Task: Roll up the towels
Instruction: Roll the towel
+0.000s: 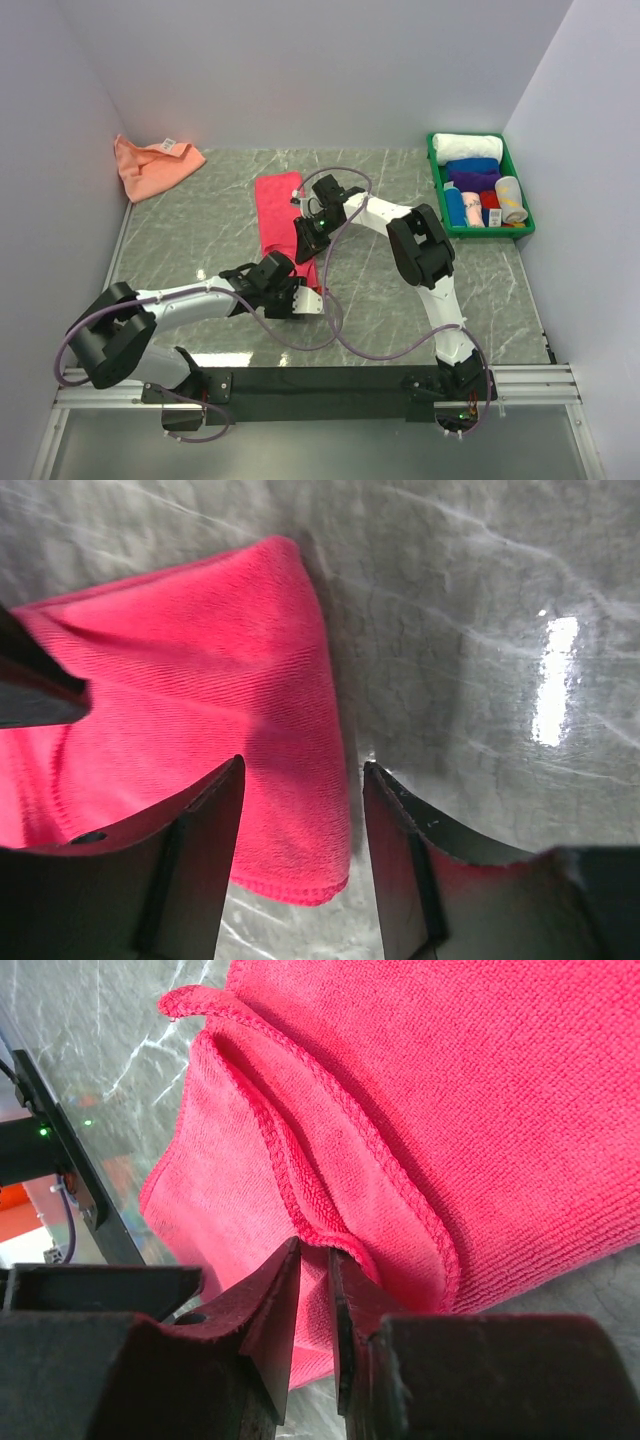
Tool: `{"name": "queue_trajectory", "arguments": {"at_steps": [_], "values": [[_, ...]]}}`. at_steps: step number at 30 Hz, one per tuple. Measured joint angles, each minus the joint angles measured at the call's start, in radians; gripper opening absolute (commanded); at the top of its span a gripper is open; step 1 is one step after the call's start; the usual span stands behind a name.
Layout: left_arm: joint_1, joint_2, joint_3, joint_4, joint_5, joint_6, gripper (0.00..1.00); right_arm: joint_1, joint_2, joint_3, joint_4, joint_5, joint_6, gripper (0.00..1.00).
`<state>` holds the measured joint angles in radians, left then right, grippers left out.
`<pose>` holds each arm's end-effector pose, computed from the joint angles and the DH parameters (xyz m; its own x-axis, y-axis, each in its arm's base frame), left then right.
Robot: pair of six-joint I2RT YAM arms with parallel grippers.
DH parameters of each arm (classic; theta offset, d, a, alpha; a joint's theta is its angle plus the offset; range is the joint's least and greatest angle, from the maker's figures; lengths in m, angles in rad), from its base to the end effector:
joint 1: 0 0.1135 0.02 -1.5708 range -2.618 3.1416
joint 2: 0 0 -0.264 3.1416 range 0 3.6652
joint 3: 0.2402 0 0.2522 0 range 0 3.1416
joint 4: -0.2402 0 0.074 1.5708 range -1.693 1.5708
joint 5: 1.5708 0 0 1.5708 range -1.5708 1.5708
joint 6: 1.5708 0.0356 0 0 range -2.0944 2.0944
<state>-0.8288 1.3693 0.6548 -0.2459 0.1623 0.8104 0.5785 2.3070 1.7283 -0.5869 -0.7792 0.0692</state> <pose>0.1675 -0.1912 0.1675 0.1908 0.8500 -0.4910 0.9457 -0.0251 0.3241 0.3835 0.2803 0.1341 -0.8106 -0.4706 -0.3486 -0.5663 0.4779 0.6715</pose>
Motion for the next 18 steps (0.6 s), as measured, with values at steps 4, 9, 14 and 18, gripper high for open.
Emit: {"name": "queue_trajectory", "arguments": {"at_steps": [4,9,14,18], "values": [[-0.002,0.035,0.0,0.001,-0.003,0.006,0.31,0.0,0.0,-0.002,0.001,0.0,0.0,0.25],[-0.004,0.076,0.038,-0.026,-0.013,0.004,0.05,-0.002,-0.001,-0.021,0.023,-0.013,-0.003,0.25],[-0.004,0.081,0.091,-0.125,0.035,-0.026,0.01,-0.005,-0.046,-0.114,0.084,-0.039,-0.008,0.24],[-0.005,0.076,0.129,-0.222,0.108,-0.055,0.01,-0.002,-0.101,-0.203,0.09,-0.05,-0.015,0.24]]}}
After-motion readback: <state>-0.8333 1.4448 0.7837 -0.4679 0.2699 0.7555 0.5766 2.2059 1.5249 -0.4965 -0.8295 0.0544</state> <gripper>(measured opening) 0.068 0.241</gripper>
